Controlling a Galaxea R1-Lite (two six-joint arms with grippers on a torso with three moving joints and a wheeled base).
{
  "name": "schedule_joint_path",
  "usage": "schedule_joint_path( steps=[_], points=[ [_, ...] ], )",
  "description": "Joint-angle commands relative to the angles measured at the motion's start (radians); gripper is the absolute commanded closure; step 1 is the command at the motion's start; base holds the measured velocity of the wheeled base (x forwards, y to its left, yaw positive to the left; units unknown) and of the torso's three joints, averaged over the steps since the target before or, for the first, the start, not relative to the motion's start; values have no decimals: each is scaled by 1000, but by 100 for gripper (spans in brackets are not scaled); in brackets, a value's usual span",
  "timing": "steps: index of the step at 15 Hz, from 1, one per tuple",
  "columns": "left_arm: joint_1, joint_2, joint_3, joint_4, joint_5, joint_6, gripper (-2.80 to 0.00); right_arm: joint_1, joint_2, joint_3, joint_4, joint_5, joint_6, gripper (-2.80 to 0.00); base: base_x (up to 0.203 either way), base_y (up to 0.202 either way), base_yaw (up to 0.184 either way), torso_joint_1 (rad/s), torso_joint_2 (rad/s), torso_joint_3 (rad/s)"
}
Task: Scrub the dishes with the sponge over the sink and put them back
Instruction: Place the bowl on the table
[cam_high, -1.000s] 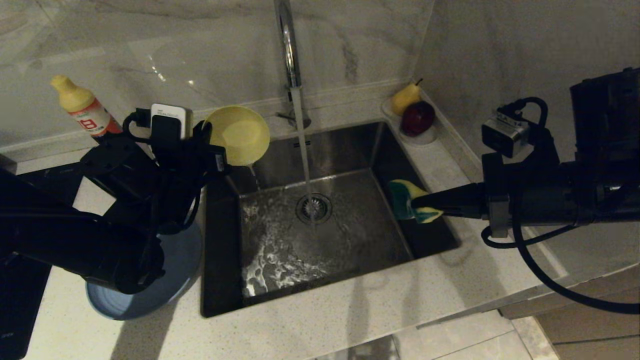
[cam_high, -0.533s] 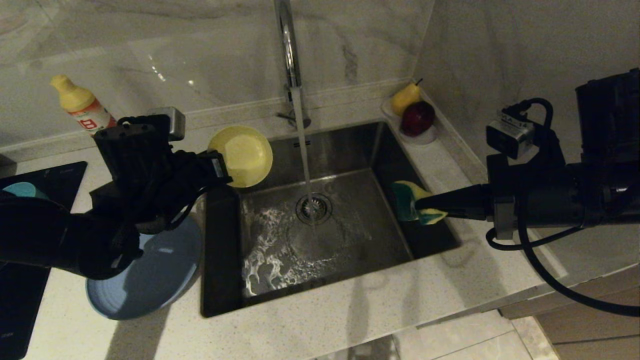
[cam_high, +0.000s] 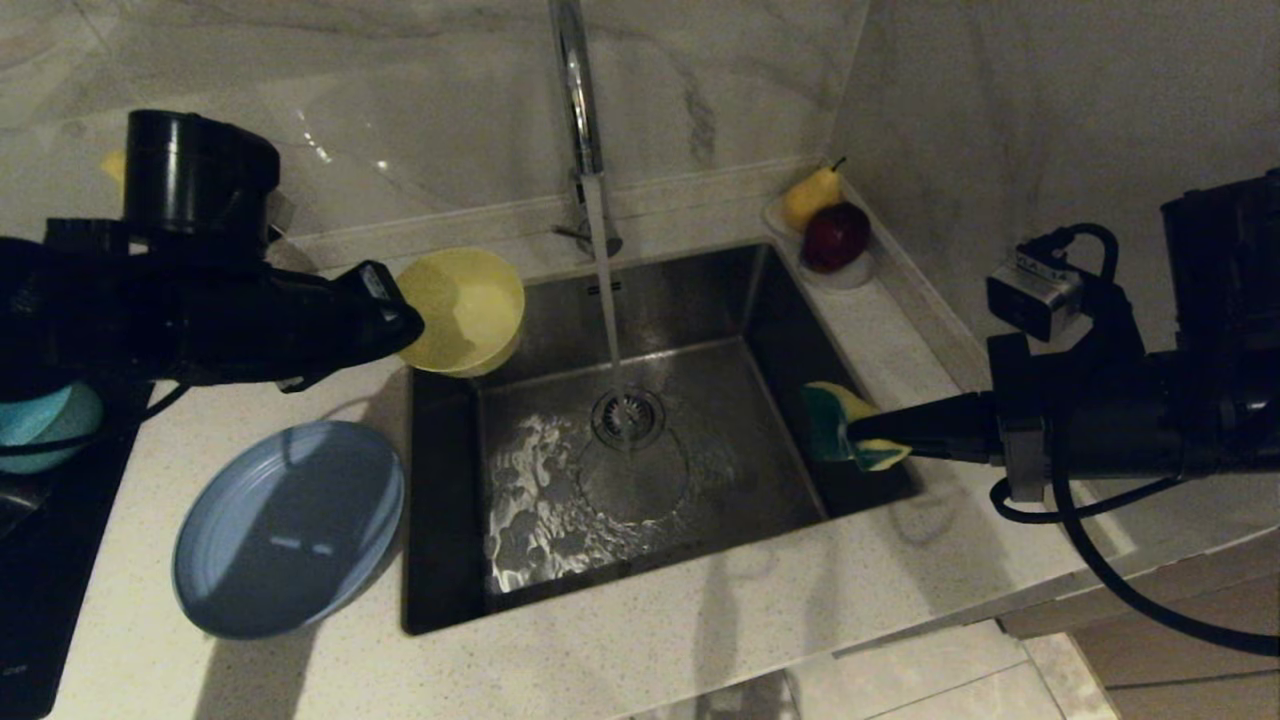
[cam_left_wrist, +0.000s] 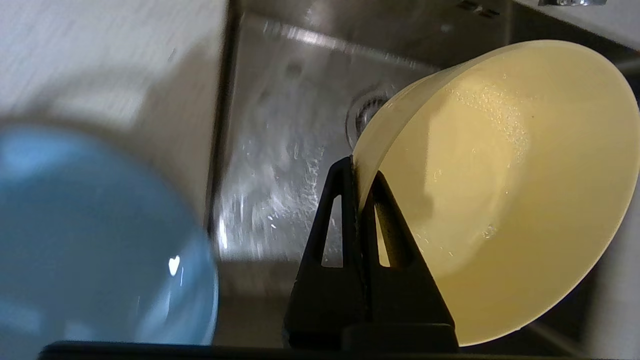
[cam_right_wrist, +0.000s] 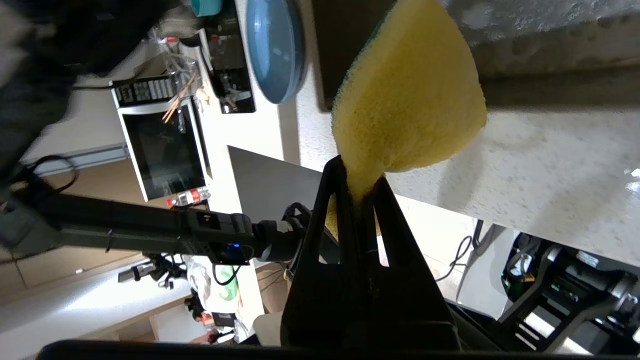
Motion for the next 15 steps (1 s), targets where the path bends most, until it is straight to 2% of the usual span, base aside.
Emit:
schedule_joint_path(
  steps=[1,4,6,12,15],
  points=[
    [23,-46,-125,226,0,-67,0,-3,-4,21,0,4,3,0,0,0,0,0,0,0],
    [144,-79,-236,397,-1,-135,0,-3,4,33,-1,4,3,0,0,0,0,0,0,0],
    [266,-95,-252,442,-1,-173,0,-8,8,50,0,4,2,0,0,0,0,0,0,0],
    [655,-122,-196,464,-10,-209,0,-10,14,55,2,4,3,0,0,0,0,0,0,0],
    [821,-94,-165,464,-55,-207,0,-10,29,55,2,4,2,0,0,0,0,0,0,0]
  ],
)
